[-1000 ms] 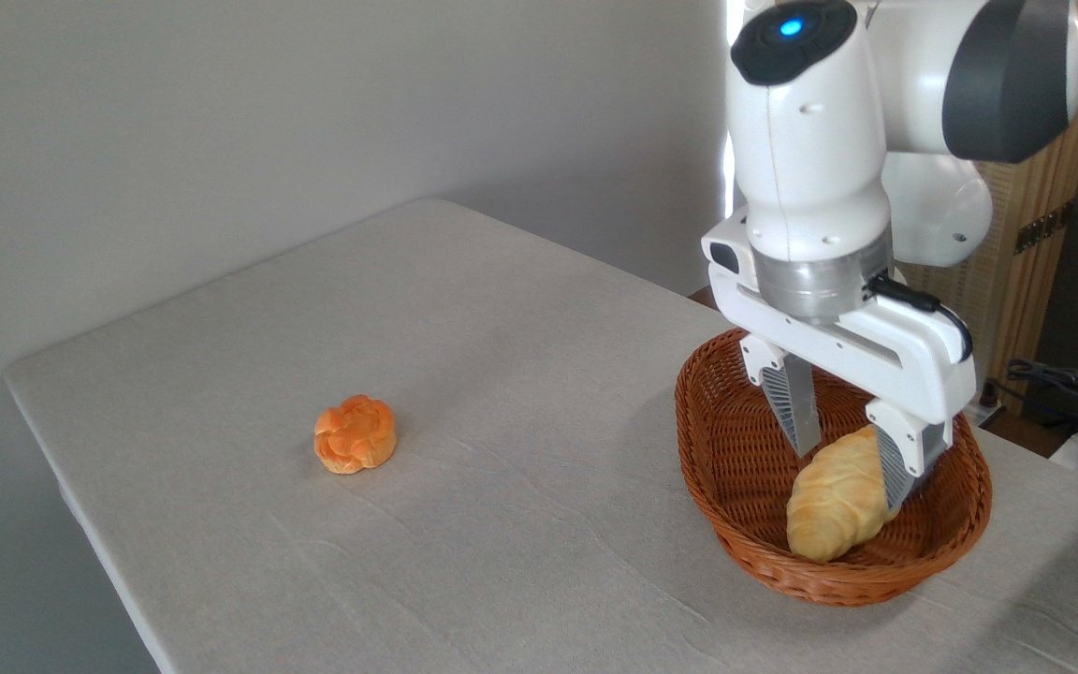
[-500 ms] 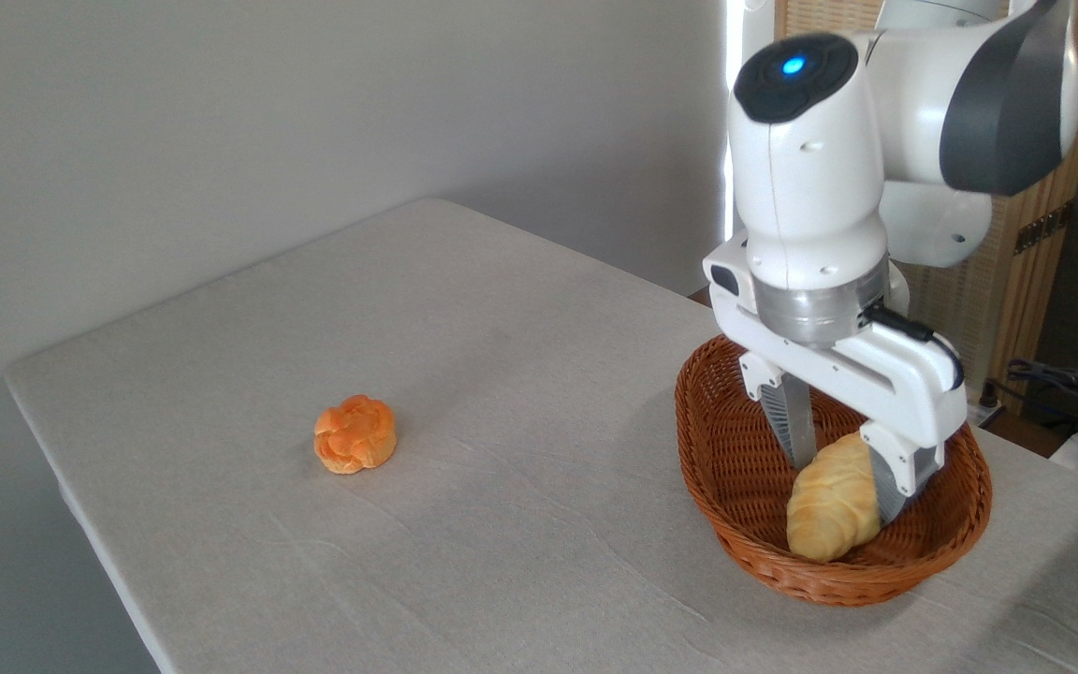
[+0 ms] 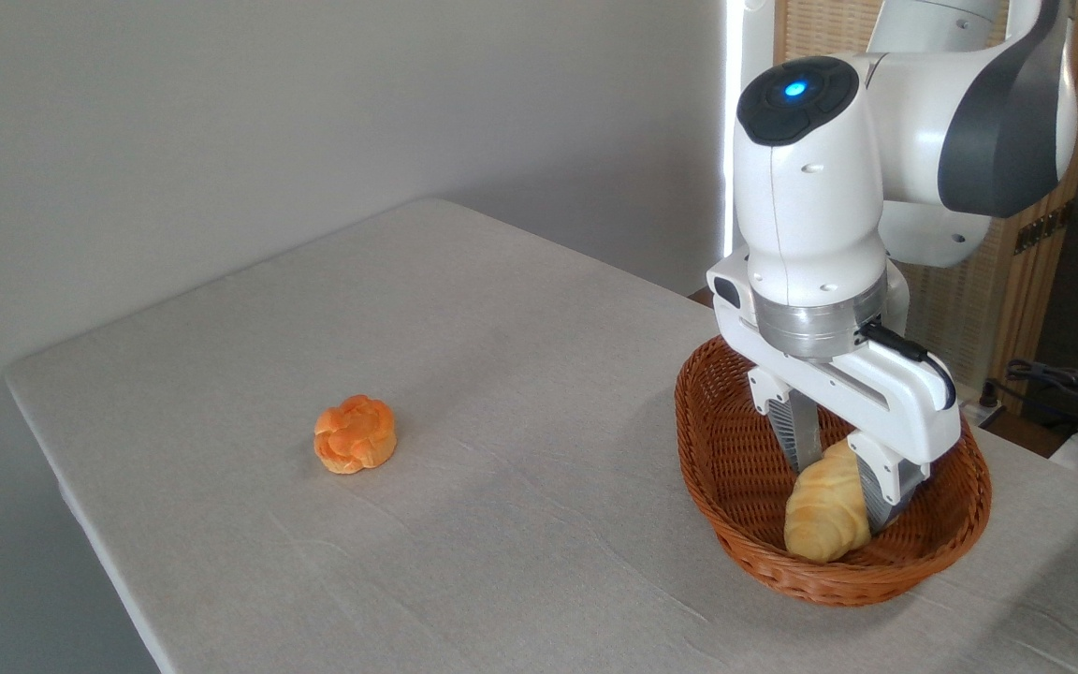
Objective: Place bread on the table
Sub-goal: 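Close the gripper around the pale roll inside the basket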
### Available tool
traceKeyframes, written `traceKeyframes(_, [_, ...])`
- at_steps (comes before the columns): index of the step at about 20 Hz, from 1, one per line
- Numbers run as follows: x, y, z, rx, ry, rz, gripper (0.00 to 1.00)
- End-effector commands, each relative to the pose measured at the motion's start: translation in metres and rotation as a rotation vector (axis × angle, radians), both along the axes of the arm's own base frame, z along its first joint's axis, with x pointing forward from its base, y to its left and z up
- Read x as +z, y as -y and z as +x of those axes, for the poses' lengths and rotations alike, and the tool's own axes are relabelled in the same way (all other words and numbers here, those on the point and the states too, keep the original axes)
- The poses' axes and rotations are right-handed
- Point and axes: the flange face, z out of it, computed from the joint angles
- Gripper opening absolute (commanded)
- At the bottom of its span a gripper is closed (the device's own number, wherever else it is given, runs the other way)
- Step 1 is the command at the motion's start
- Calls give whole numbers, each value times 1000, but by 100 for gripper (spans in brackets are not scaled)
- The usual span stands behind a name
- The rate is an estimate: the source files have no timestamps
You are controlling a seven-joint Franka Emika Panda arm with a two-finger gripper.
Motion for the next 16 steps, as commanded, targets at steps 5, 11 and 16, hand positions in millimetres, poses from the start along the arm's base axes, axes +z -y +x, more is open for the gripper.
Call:
traceKeyframes(5, [0, -2, -2, -25, 11, 3, 11])
traceKeyframes(11, [0, -3, -3, -22, -4, -1, 10])
traceKeyframes(16, [12, -6, -2, -13, -18, -5, 10])
